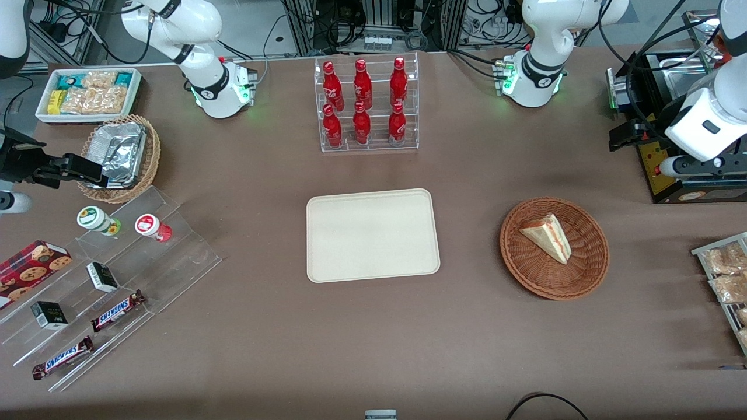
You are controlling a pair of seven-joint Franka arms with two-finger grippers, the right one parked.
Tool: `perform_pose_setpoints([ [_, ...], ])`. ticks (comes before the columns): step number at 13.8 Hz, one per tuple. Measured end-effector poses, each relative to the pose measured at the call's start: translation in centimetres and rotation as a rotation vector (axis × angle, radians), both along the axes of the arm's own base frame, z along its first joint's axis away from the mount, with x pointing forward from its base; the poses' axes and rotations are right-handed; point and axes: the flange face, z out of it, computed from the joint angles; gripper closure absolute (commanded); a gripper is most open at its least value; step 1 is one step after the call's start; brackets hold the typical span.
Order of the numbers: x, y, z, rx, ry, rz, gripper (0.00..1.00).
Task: Place sandwich from basket to tray
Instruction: 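Move the left gripper over the sandwich in the wicker basket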
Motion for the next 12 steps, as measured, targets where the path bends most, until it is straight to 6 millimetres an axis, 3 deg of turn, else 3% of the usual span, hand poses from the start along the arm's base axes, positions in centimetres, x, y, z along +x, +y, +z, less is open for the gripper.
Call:
perform_pose_setpoints([
  [7, 0.5, 0.0, -0.8, 0.0, -0.001, 0.001, 0.0],
  [9, 1.6, 0.0, -3.0, 0.0, 0.011, 0.001, 0.0],
  [12, 4.0, -0.1, -7.8, -0.002, 0.017, 0.001, 0.0],
])
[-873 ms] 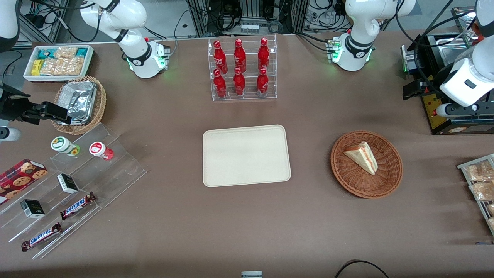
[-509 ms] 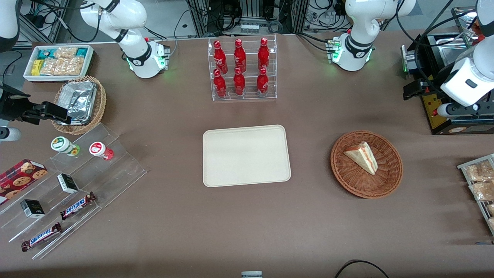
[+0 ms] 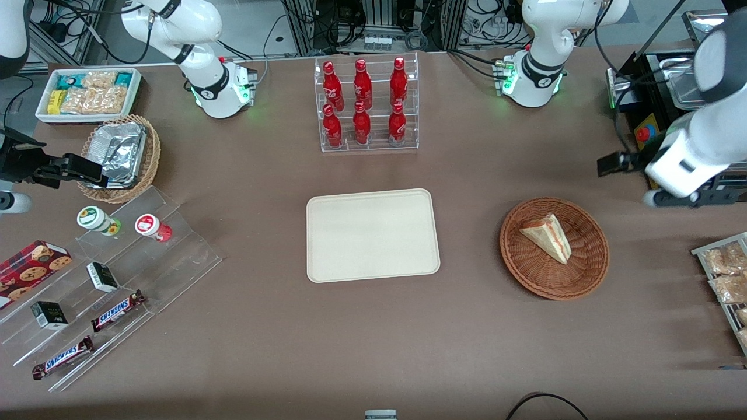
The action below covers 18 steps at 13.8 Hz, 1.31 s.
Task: Place sandwich from basket to tray
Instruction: 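Move the left gripper over the sandwich in the wicker basket, then lower the open left gripper around the wrapped sandwich and close it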
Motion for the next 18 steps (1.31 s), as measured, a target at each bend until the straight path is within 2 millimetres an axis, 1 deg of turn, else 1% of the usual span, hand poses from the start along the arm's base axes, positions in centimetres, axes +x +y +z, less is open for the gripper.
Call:
perform_pose_setpoints([
  [6, 3.5, 0.1, -8.7, 0.0, 0.009, 0.004, 0.0],
  [8, 4.1, 0.2, -11.3, 0.001, -0.004, 0.016, 0.0],
  [10, 4.0, 0.3, -13.8, 0.006, -0.023, 0.041, 0.0],
  [12, 3.6, 0.3, -15.3, 0.017, -0.028, 0.091, 0.0],
  [15, 3.4, 0.0, -16.0, 0.045, -0.039, 0.215, 0.0],
  [18, 2.9, -0.2, -17.3, 0.06, -0.098, 0.34, 0.0],
])
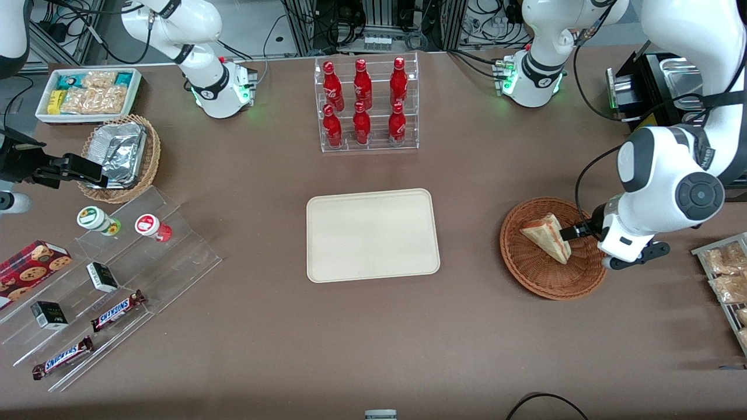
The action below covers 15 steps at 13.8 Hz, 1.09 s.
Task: Place sandwich from basket to tray
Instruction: 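Lower the open left gripper around the wrapped sandwich and close it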
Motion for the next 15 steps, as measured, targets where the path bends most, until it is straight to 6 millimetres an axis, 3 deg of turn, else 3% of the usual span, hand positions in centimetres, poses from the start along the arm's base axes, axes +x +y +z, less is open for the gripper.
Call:
perform_pose_setpoints([
  [3, -1.2, -0.5, -1.6, 0.022, -0.046, 0.196, 0.0],
  [5, -1.7, -2.1, -2.3, 0.032, -0.068, 0.276, 0.0],
  [7, -2.3, -3.2, -2.8, 0.039, -0.083, 0.282, 0.0],
  [15, -4.5, -2.8, -4.6, 0.039, -0.103, 0.301, 0.0],
])
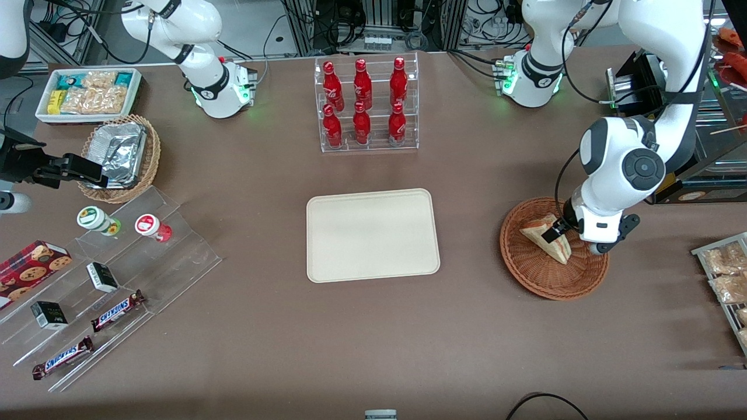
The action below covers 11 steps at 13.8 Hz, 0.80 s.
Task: Place sandwich from basket to tray
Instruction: 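Lower the open left gripper around the wrapped sandwich and close it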
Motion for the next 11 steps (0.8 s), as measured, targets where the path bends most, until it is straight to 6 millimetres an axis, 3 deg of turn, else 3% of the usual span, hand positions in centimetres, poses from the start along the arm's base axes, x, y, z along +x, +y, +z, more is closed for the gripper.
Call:
perform_pose_setpoints([
  [11, -3.2, 0.4, -4.5, -0.011, -0.069, 0.065, 0.0],
])
